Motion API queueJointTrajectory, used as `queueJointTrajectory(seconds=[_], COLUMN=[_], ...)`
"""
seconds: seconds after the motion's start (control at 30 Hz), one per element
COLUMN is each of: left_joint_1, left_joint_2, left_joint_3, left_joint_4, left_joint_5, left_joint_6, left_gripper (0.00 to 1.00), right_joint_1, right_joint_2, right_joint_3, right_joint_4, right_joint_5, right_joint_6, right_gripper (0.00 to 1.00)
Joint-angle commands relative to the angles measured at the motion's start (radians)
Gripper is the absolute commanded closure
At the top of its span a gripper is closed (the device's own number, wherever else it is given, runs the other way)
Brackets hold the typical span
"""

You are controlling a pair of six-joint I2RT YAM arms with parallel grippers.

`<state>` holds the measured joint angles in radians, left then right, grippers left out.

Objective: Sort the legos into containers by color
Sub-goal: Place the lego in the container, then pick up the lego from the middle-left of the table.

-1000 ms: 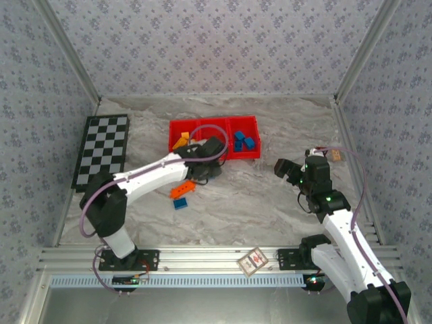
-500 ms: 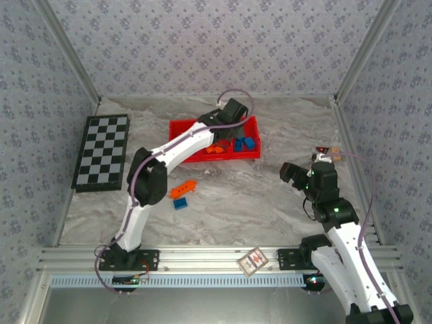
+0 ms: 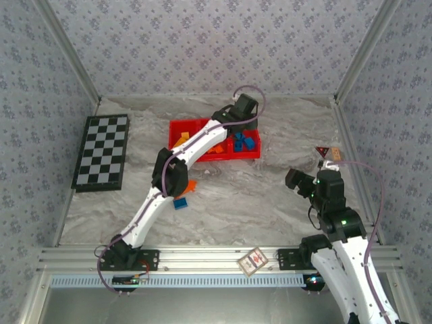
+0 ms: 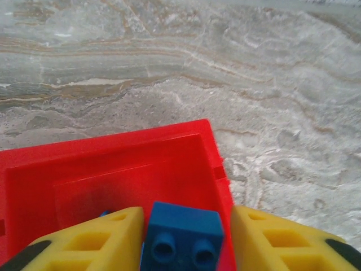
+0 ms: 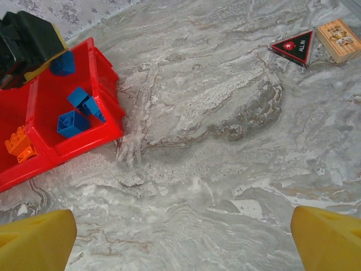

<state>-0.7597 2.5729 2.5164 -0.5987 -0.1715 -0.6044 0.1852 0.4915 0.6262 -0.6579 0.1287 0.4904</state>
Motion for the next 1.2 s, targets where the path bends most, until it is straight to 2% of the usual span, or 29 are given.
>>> queueJointTrajectory(seconds=[0.0, 0.3, 0.5, 0.6, 0.7, 0.8, 0.83, 0.93, 1.03, 1.17], left_joint_1=[0.012, 0.021, 0.002, -0.009, -0.018, -0.029, -0.032, -0.038, -0.066, -0.118], left_joint_2=[0.019, -0.023, -0.171, -0.298, -0.459, -0.631, -0.686, -0.827, -0.940, -1.030], left_joint_3=[0.051, 0.049, -0.049, -0.214, -0.473, -0.740, -0.812, -0.993, -1.123, -1.282], left_joint_4=[-0.009, -0.023, -0.058, -0.056, 0.025, 0.095, 0.104, 0.087, -0.004, -0.125], left_joint_5=[0.020, 0.046, 0.022, -0.023, -0.060, -0.143, -0.169, -0.224, -0.289, -0.282], left_joint_6=[0.006, 0.048, 0.114, 0.108, 0.093, 0.058, 0.038, -0.032, -0.115, -0.234], left_gripper=[0.51, 0.46, 0.40, 0.33, 0.24, 0.03, 0.01, 0.00, 0.00, 0.01], right_joint_1=[-0.005, -0.006, -0.005, -0.007, -0.006, -0.007, -0.007, -0.008, -0.009, -0.009], right_joint_2=[-0.014, -0.015, -0.015, -0.006, 0.020, 0.057, 0.070, 0.105, 0.141, 0.196], right_joint_3=[0.024, 0.013, -0.004, -0.020, -0.036, -0.046, -0.050, -0.074, -0.097, -0.097], right_joint_4=[-0.039, -0.022, 0.010, 0.045, 0.090, 0.115, 0.123, 0.164, 0.219, 0.261], right_joint_5=[0.019, 0.015, -0.030, -0.044, -0.068, -0.088, -0.086, -0.101, -0.115, -0.125], right_joint_6=[-0.016, -0.012, -0.003, 0.003, 0.007, 0.006, 0.005, 0.001, -0.002, -0.012], right_gripper=[0.00, 0.00, 0.00, 0.00, 0.00, 0.00, 0.00, 0.00, 0.00, 0.00])
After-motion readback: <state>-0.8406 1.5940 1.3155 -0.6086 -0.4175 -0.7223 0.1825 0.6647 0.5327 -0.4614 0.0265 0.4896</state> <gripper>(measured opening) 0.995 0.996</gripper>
